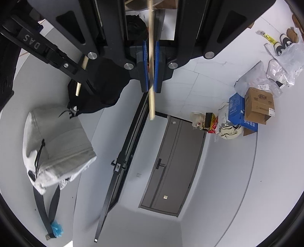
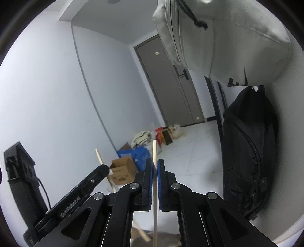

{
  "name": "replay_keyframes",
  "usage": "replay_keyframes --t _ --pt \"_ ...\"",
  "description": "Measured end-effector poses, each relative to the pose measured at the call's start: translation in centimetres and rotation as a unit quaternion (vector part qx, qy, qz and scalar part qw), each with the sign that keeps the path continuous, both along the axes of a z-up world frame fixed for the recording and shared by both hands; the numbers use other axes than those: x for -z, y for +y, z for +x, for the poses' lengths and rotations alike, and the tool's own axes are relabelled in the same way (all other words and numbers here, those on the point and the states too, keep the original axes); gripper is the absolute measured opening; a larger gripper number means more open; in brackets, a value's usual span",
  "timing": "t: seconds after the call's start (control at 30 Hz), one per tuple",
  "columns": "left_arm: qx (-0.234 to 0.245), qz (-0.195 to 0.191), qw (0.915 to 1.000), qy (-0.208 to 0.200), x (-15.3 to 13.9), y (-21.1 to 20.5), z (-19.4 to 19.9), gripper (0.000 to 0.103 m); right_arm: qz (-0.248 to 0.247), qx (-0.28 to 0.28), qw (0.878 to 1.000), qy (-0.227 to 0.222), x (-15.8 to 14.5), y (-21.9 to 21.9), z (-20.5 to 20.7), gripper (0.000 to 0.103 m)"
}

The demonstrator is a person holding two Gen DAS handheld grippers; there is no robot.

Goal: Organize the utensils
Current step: 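Lower both held sticks into the white holder and open both grippers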

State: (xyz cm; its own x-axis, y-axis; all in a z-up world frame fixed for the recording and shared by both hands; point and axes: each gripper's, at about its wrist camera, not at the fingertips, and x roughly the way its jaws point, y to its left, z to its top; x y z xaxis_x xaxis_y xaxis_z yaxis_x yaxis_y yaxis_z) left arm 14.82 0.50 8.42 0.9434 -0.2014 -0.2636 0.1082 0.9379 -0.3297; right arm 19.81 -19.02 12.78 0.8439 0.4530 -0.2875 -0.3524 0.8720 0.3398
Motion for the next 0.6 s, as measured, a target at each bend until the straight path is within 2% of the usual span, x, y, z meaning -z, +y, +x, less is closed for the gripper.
replay_keyframes --t 0.27,0.6 --pt "0.045 0.008 0.9989 0.012 0.8 -0.3 0.4 0.002 0.001 0.015 1.000 -0.010 2.5 0.6 1.0 0.004" --pt "0.058 0.026 0.9978 0.017 0.1 0.3 -0.9 0.002 0.003 0.010 1.000 -0.019 3.1 0.4 0.6 0.004"
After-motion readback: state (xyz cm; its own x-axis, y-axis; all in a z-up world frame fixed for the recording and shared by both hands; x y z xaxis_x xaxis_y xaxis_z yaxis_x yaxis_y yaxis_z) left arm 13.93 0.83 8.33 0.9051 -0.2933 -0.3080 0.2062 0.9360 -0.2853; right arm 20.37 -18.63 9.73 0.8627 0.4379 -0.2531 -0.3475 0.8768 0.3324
